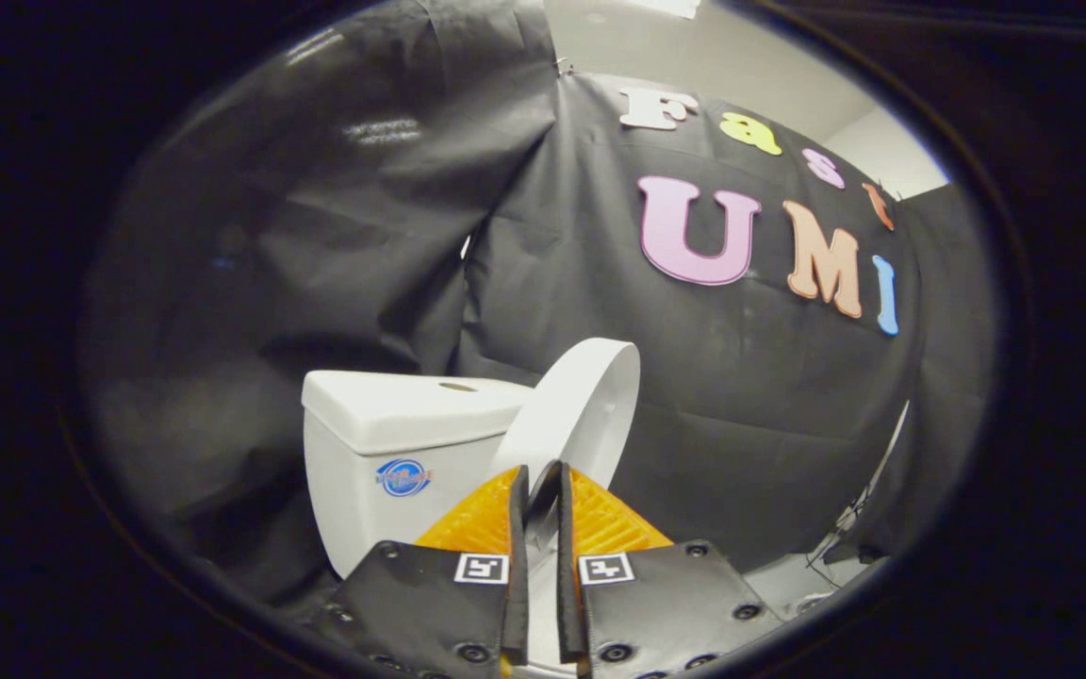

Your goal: Open the toilet lid.

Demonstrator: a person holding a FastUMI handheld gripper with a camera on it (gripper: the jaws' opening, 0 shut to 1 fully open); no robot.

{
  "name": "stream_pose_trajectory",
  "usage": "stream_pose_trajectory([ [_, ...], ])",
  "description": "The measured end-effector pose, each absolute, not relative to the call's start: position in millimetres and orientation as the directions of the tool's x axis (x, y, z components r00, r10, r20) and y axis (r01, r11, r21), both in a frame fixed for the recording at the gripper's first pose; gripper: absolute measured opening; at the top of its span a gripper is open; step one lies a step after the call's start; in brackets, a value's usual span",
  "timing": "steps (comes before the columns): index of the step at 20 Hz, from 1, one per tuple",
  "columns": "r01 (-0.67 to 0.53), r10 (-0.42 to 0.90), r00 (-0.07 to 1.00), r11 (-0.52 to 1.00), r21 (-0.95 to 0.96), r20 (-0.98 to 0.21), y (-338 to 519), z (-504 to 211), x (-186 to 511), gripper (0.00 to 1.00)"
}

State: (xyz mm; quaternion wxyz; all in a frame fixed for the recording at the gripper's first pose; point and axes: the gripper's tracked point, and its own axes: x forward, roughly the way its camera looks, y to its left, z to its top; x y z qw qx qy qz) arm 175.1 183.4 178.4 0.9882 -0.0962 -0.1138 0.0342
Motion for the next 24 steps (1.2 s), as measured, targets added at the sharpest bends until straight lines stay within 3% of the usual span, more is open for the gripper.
stream_pose_trajectory([
  [7,-0.081,0.124,0.967,0.978,-0.192,0.223,187.6,176.6,175.1,0.14],
  [12,-0.214,0.252,0.963,0.930,-0.297,0.097,204.8,142.1,168.7,0.75],
  [14,-0.209,0.253,0.961,0.929,-0.305,0.112,197.9,142.2,163.8,1.00],
  [24,-0.157,0.190,0.941,0.978,-0.136,0.281,94.0,203.8,110.0,0.98],
])
